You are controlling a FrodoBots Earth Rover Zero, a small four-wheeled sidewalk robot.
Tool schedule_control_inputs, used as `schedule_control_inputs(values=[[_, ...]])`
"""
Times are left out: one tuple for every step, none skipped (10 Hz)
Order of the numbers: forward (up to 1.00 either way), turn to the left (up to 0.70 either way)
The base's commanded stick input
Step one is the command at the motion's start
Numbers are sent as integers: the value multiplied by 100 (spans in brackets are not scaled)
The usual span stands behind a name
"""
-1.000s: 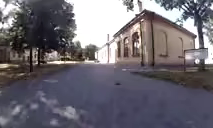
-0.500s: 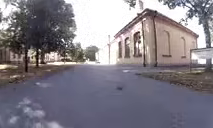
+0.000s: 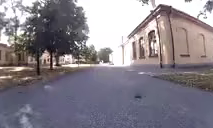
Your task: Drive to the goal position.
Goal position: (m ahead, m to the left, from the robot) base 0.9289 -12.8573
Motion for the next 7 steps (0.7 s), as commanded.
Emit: schedule_control_inputs(values=[[70, 0], [70, 0], [70, 0], [70, 0], [70, 0], [70, 0], [70, 0]])
